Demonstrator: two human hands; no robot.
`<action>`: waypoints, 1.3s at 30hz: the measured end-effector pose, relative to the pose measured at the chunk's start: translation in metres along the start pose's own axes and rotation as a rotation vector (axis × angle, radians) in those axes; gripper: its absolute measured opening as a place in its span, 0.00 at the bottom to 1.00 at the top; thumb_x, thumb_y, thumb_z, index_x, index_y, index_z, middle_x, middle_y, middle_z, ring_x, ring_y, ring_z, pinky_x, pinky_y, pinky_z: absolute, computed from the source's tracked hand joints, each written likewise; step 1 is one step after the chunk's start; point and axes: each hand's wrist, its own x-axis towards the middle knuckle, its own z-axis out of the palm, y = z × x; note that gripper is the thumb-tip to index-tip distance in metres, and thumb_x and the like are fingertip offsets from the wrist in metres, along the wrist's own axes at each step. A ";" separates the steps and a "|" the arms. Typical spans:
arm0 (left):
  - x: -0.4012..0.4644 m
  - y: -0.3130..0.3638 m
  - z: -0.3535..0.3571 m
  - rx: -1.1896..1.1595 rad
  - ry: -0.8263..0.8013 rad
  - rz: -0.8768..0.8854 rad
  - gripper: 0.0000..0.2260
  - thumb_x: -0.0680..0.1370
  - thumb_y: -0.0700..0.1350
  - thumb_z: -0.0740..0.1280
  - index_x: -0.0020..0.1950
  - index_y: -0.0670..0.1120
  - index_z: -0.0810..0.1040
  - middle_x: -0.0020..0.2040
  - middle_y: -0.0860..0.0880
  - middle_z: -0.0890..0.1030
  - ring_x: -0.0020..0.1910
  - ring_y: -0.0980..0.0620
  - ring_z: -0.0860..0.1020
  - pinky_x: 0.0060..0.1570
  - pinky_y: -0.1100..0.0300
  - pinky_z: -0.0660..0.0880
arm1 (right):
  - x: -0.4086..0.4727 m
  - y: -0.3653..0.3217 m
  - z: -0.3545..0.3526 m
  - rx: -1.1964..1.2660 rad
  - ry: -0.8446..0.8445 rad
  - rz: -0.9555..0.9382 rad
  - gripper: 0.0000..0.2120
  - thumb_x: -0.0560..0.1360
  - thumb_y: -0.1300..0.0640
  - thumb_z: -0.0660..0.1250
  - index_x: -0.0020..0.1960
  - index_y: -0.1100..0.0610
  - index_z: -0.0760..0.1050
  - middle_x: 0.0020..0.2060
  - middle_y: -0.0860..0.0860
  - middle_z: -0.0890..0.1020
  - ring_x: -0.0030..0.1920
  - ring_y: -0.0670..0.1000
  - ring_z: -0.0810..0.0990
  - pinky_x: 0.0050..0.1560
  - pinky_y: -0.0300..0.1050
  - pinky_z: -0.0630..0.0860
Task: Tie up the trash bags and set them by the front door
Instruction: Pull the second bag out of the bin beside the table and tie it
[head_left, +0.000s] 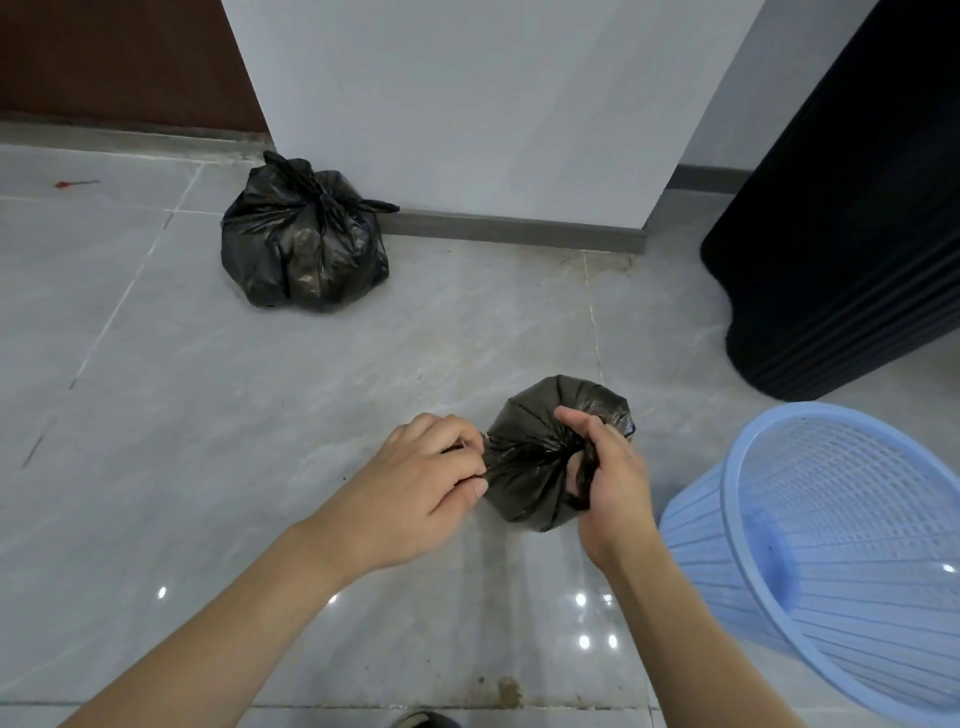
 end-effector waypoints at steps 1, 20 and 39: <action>0.000 0.000 -0.002 -0.009 -0.002 0.003 0.14 0.80 0.55 0.54 0.47 0.52 0.77 0.57 0.59 0.71 0.58 0.57 0.67 0.61 0.59 0.65 | -0.001 0.000 -0.001 -0.056 -0.028 -0.016 0.13 0.80 0.56 0.60 0.50 0.56 0.84 0.33 0.55 0.74 0.31 0.49 0.69 0.31 0.37 0.66; 0.048 -0.027 0.007 -0.286 0.040 -0.291 0.07 0.81 0.49 0.61 0.45 0.58 0.75 0.53 0.57 0.76 0.58 0.54 0.69 0.64 0.53 0.66 | -0.007 -0.021 0.002 -1.324 -0.602 -0.103 0.13 0.69 0.46 0.67 0.40 0.57 0.78 0.36 0.53 0.83 0.40 0.53 0.82 0.45 0.51 0.79; 0.070 -0.012 0.041 -0.723 0.213 -0.396 0.08 0.83 0.44 0.57 0.47 0.46 0.73 0.35 0.56 0.73 0.33 0.63 0.71 0.40 0.63 0.68 | -0.022 -0.053 0.001 -0.355 -0.375 0.232 0.08 0.74 0.66 0.68 0.37 0.64 0.75 0.28 0.51 0.78 0.22 0.43 0.73 0.22 0.32 0.66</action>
